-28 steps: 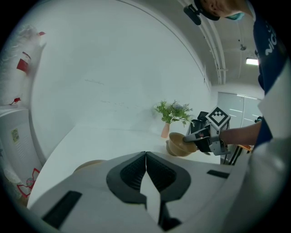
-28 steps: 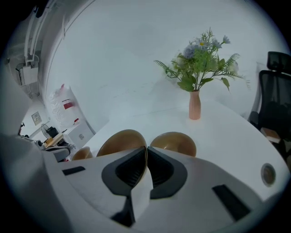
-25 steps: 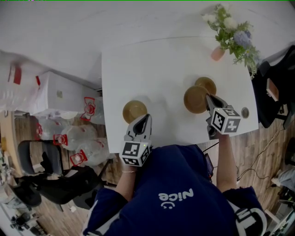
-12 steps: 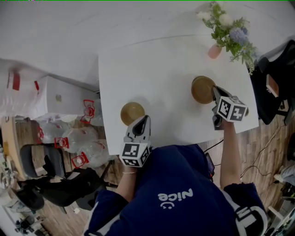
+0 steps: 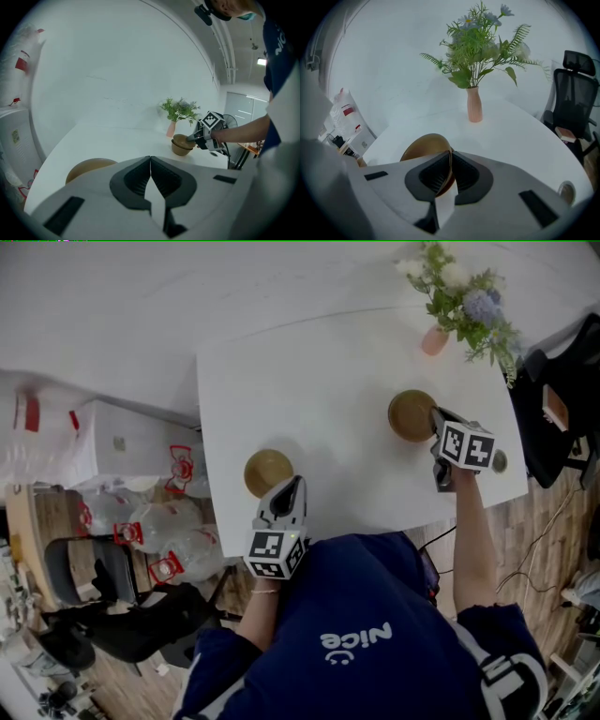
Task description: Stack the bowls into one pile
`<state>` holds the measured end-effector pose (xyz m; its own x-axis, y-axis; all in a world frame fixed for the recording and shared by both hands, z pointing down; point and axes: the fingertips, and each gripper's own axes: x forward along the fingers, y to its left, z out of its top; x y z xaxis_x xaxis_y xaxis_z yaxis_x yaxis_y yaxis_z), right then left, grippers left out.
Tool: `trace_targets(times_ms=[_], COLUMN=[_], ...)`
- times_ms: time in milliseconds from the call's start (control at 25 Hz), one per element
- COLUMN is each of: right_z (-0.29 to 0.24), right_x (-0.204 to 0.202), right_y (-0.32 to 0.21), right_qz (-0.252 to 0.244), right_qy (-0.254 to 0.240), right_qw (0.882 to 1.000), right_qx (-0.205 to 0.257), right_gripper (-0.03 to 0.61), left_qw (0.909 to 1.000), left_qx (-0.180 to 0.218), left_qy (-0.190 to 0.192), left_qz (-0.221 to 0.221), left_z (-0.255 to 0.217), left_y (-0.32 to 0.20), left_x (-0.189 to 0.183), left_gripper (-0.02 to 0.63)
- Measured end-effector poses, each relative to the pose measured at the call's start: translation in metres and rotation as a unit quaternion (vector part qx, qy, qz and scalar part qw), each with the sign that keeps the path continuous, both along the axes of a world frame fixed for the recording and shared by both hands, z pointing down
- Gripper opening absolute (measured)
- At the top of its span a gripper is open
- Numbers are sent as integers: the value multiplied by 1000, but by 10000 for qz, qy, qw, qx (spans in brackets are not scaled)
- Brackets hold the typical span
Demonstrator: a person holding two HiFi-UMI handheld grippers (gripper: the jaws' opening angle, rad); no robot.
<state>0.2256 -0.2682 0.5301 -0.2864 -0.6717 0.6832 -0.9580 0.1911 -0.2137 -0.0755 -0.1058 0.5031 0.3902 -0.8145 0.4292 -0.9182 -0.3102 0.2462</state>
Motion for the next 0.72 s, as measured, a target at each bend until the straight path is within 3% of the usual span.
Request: trace_targets(times_ms=[720], right_z=[9], right_x=[0], right_y=[-2], right_qz=[58], right_qy=[393], right_qw=[9992], right_qx=[42], right_gripper=[38], left_qw=[9999], left_qx=[-25], left_qy=[44], left_qz=[93], left_z=[4], left_y=[-2], left_x=[5], left_gripper=[18])
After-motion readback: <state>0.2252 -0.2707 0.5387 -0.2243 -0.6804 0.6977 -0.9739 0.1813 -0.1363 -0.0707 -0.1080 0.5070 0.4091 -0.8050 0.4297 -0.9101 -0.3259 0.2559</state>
